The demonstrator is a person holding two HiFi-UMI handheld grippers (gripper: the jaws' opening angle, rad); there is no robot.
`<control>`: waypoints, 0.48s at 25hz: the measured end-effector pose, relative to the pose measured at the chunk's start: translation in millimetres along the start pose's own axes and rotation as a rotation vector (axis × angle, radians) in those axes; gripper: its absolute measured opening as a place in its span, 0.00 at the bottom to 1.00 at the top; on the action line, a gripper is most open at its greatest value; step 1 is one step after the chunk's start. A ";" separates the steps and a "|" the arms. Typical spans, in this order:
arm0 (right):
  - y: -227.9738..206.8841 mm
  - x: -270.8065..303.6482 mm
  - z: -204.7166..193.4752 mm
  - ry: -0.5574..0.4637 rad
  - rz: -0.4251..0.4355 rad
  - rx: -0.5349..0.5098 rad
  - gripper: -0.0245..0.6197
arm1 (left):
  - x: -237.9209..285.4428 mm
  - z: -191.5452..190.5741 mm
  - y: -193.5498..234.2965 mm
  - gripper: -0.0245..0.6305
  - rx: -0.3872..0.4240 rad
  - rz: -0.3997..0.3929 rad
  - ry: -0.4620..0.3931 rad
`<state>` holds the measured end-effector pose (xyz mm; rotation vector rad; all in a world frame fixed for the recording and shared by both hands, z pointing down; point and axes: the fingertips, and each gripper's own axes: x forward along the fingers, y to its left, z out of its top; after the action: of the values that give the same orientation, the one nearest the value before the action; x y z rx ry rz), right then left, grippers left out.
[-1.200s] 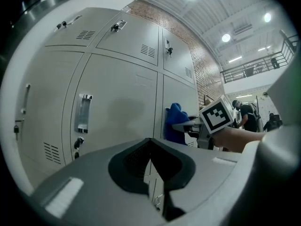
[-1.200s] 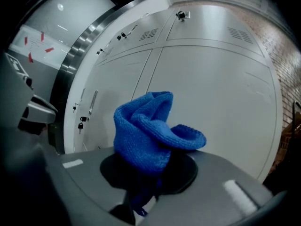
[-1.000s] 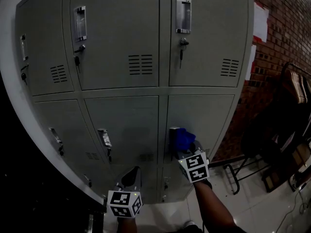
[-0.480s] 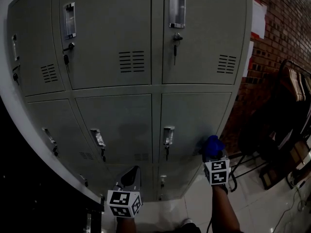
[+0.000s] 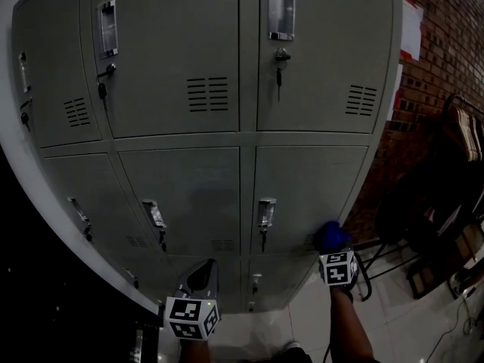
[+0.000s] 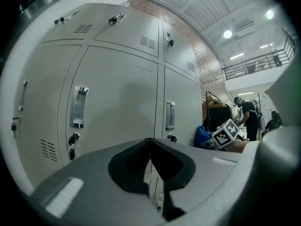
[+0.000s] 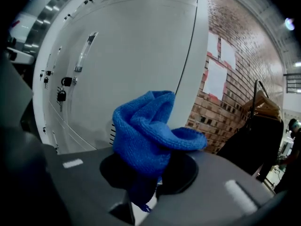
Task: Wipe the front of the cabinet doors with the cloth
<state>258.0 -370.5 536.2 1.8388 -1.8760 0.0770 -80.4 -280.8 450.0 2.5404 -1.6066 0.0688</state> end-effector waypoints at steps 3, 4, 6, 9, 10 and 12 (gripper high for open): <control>0.4 1.1 1.2 0.006 -0.006 0.008 0.17 | -3.5 0.2 6.2 0.05 -0.002 0.017 -0.001; 2.1 1.0 2.0 0.005 -0.003 0.009 0.17 | -4.5 0.2 8.3 0.05 -0.003 0.023 -0.002; 8.5 0.6 4.1 0.001 0.009 0.006 0.17 | -5.3 -0.5 11.1 0.05 -0.005 0.028 -0.001; 26.5 0.7 11.2 -0.015 0.036 -0.009 0.17 | -3.4 -1.4 11.3 0.05 -0.010 0.025 0.006; 33.6 0.9 13.7 -0.021 0.046 -0.011 0.17 | -2.9 -0.6 10.9 0.05 -0.012 0.025 0.005; 49.5 0.8 18.8 -0.031 0.080 -0.013 0.17 | -1.9 2.0 8.9 0.05 -0.014 0.020 -0.001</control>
<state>205.2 -374.4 535.2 1.7664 -1.9668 0.0643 -89.4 -283.2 448.6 2.5141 -1.6275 0.0580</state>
